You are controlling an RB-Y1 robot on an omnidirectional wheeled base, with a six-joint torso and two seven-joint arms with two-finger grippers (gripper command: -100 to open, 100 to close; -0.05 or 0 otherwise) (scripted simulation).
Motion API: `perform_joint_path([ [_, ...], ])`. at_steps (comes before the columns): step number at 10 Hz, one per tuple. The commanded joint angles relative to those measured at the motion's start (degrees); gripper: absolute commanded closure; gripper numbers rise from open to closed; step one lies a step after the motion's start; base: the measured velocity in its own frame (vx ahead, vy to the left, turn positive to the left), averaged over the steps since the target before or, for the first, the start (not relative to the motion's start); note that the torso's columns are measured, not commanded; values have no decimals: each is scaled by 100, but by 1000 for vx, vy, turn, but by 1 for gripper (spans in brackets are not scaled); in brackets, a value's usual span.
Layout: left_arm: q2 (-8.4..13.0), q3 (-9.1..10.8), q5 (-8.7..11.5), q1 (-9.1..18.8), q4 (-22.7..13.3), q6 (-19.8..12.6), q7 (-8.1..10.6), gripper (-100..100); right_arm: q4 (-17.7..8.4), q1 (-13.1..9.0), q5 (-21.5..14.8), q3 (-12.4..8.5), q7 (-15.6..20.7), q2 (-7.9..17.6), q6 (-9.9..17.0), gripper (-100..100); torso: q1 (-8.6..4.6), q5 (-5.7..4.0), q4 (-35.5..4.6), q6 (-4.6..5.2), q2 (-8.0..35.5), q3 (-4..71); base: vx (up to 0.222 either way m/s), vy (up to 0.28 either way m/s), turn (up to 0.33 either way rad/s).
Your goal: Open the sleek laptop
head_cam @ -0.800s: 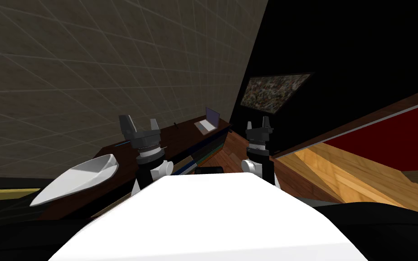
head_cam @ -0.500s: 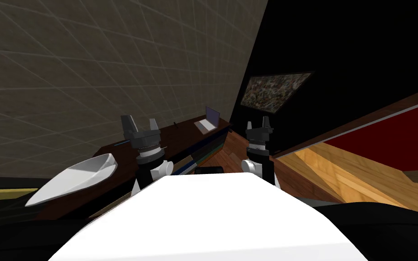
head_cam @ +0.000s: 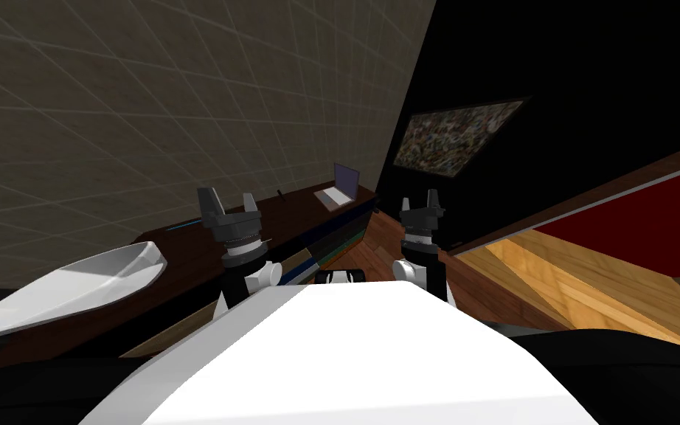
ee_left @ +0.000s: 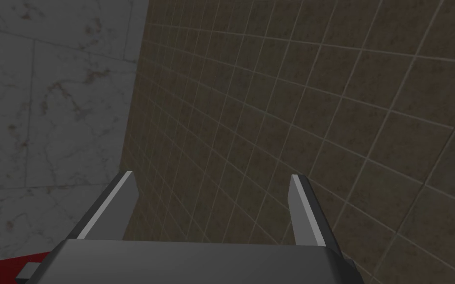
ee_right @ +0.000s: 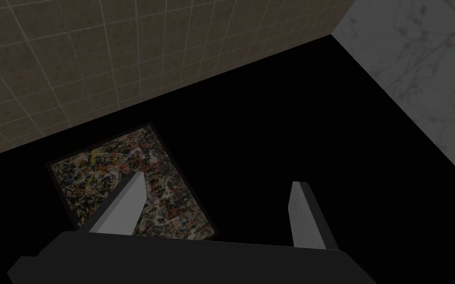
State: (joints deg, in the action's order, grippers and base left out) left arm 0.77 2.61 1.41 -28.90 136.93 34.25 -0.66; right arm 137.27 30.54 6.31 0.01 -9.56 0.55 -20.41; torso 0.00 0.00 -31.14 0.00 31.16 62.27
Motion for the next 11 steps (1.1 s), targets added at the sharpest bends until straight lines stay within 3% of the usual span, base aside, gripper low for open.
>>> perform_joint_path([
  [1,0,0,0,0,0,0,0,0,0,0,0,0,0,0,0,0,0,0,-423,0,423,846,0,0,0],
  [2,0,0,0,0,0,0,0,0,-34,-47,-104,-7,44,170,-14,-100,0,0,-846,0,846,1692,7,0,13],
  [4,0,0,0,-1,-2,-1,0,0,-102,-155,-349,-22,148,409,-48,-100,-1,0,-1091,0,1091,2199,4,-4,24],
  [7,0,0,0,-1,-3,-1,0,0,-239,-413,-877,-61,400,733,-135,-100,0,0,-1113,0,1111,2230,7,-6,35],
  [11,0,0,0,-1,-3,-1,0,0,-341,-637,-1474,-95,621,928,-216,-100,1,0,-1114,0,1112,2230,9,-5,27],
])
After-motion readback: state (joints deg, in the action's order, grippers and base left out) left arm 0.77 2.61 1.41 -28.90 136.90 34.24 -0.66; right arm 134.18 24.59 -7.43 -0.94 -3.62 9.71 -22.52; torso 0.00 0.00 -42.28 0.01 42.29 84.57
